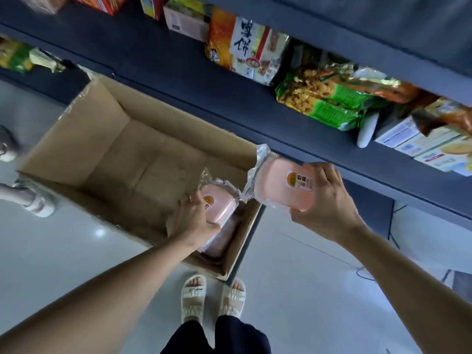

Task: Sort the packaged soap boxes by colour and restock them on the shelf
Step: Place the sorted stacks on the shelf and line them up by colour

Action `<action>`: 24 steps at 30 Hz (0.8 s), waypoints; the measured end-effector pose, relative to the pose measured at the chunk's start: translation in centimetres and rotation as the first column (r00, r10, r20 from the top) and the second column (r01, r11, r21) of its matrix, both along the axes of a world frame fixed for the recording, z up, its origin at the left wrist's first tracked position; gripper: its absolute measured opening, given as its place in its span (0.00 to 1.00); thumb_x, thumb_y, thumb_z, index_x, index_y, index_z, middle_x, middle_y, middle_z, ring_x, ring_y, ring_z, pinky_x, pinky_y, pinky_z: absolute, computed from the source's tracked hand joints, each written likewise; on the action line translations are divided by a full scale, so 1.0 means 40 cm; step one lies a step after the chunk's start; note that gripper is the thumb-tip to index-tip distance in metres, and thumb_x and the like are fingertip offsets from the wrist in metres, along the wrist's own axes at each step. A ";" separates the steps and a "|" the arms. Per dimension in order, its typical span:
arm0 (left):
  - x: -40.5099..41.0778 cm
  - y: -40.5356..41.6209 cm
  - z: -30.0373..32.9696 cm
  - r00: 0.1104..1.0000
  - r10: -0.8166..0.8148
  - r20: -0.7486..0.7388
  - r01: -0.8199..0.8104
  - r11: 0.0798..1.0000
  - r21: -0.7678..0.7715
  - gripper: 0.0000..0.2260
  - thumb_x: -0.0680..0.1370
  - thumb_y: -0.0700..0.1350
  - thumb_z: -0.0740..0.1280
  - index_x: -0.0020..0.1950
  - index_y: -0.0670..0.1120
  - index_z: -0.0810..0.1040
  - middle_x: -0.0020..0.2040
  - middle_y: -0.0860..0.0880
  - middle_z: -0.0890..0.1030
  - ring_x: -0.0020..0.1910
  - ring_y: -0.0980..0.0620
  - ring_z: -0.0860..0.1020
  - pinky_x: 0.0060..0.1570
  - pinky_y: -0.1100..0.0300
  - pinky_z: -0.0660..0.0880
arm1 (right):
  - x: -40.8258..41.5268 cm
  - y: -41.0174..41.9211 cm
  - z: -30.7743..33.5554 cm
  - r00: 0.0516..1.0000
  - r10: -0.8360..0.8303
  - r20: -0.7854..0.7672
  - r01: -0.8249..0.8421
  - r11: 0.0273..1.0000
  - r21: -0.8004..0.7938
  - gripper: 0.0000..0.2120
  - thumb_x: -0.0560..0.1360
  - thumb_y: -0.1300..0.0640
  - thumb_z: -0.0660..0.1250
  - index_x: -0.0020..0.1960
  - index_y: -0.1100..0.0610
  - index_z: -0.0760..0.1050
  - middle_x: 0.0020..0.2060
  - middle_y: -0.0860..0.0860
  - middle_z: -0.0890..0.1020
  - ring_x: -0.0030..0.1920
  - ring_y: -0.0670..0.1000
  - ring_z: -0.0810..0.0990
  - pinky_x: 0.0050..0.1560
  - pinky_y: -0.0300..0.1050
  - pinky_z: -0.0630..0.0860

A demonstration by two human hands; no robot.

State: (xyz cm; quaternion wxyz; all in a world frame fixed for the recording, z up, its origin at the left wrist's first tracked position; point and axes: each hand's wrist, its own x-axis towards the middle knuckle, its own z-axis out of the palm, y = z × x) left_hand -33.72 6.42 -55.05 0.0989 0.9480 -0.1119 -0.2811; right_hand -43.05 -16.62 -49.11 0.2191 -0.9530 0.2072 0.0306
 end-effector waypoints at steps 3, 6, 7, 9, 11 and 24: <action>0.037 -0.003 0.116 0.997 -0.043 0.059 0.047 0.996 -0.081 0.35 0.67 0.50 0.73 0.70 0.47 0.62 0.63 0.45 0.70 0.62 0.44 0.70 0.56 0.53 0.71 | 0.007 0.000 0.107 1.000 -0.015 0.024 0.016 0.999 -0.034 0.38 0.59 0.53 0.76 0.66 0.57 0.67 0.58 0.52 0.69 0.58 0.56 0.69 0.53 0.50 0.74; 0.074 -0.006 0.258 0.990 -0.084 0.112 0.101 0.983 -0.155 0.37 0.66 0.50 0.74 0.71 0.49 0.60 0.64 0.47 0.69 0.63 0.46 0.69 0.55 0.52 0.72 | 0.015 0.007 0.240 0.998 -0.024 0.060 0.027 0.998 -0.063 0.39 0.60 0.52 0.76 0.67 0.56 0.66 0.59 0.52 0.69 0.59 0.56 0.70 0.54 0.49 0.74; 0.085 -0.008 0.310 0.985 -0.106 0.134 0.129 0.975 -0.178 0.37 0.66 0.50 0.74 0.71 0.50 0.60 0.64 0.49 0.69 0.63 0.46 0.69 0.55 0.54 0.71 | 0.016 0.011 0.287 0.997 -0.022 0.079 0.029 0.996 -0.081 0.39 0.60 0.51 0.76 0.67 0.56 0.66 0.59 0.51 0.69 0.59 0.56 0.70 0.53 0.49 0.74; 0.109 -0.009 0.415 0.970 -0.151 0.191 0.191 0.958 -0.215 0.36 0.66 0.51 0.74 0.70 0.50 0.61 0.65 0.50 0.70 0.64 0.47 0.69 0.53 0.55 0.72 | 0.017 0.017 0.382 0.991 -0.035 0.132 0.050 0.992 -0.112 0.38 0.60 0.51 0.76 0.67 0.55 0.66 0.59 0.51 0.69 0.59 0.55 0.70 0.52 0.50 0.74; 0.132 -0.013 0.521 0.947 -0.186 0.261 0.252 0.936 -0.247 0.36 0.65 0.52 0.74 0.70 0.50 0.62 0.65 0.49 0.70 0.63 0.48 0.69 0.54 0.55 0.73 | 0.017 0.022 0.482 0.980 -0.079 0.183 0.102 0.988 -0.120 0.38 0.61 0.50 0.75 0.67 0.53 0.65 0.61 0.50 0.69 0.59 0.55 0.70 0.53 0.50 0.74; 0.157 -0.095 1.078 0.729 -0.331 0.600 0.589 0.750 -0.301 0.39 0.65 0.54 0.72 0.73 0.52 0.59 0.65 0.52 0.69 0.64 0.51 0.68 0.55 0.53 0.73 | -0.093 -0.033 1.000 0.840 -0.226 0.493 0.371 0.903 -0.219 0.36 0.63 0.47 0.75 0.68 0.53 0.67 0.61 0.50 0.71 0.60 0.54 0.71 0.58 0.50 0.71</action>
